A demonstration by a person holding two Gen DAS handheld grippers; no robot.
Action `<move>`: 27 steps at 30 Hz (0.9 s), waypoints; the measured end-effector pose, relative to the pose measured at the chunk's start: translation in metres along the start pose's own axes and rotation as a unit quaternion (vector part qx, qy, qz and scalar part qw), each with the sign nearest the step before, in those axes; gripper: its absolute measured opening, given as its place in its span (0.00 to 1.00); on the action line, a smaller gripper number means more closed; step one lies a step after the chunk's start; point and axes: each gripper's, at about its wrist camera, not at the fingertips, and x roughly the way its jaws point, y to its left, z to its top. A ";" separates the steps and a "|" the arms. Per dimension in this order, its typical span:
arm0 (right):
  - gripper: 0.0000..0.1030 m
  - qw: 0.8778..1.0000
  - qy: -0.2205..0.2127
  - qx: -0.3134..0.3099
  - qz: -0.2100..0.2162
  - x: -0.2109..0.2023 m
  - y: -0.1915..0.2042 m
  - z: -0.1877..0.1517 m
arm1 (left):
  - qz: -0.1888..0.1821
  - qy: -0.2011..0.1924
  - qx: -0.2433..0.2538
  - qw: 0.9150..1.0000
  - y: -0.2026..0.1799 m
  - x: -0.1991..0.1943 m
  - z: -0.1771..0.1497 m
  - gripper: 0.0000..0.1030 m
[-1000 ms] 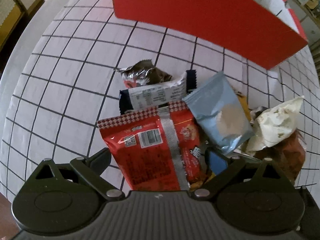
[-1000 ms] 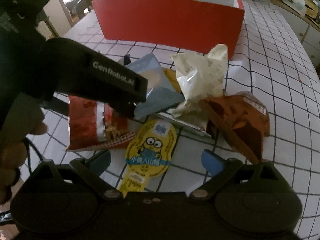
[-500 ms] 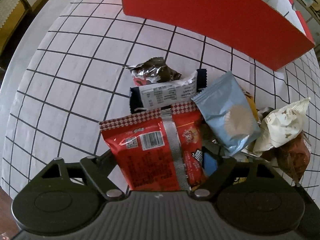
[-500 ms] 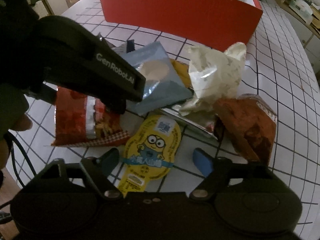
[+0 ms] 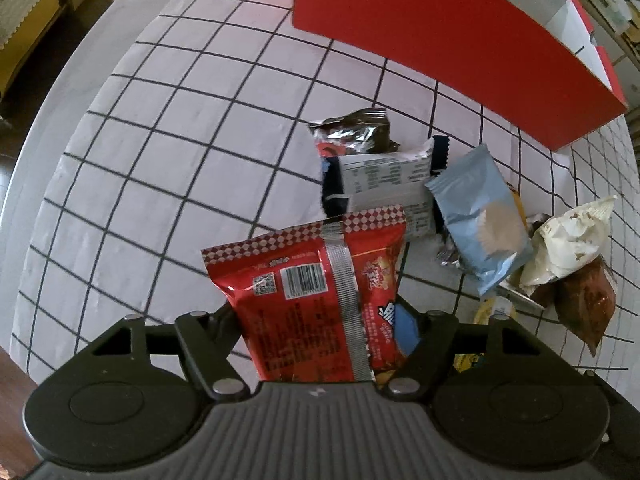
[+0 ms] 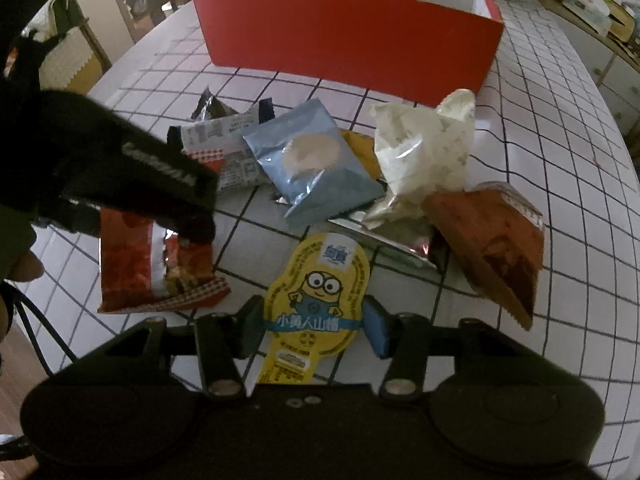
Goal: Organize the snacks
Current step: 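Grasp the red snack bag with the left tool while the right tool grasps the yellow Minion candy, then carry both snacks into the red box and open both tools to release them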
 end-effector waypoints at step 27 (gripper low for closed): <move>0.49 0.984 -0.178 0.021 -0.013 -0.125 -0.003 0.025 | -0.073 -0.173 0.089 0.978 0.006 -0.145 -0.013 0.71</move>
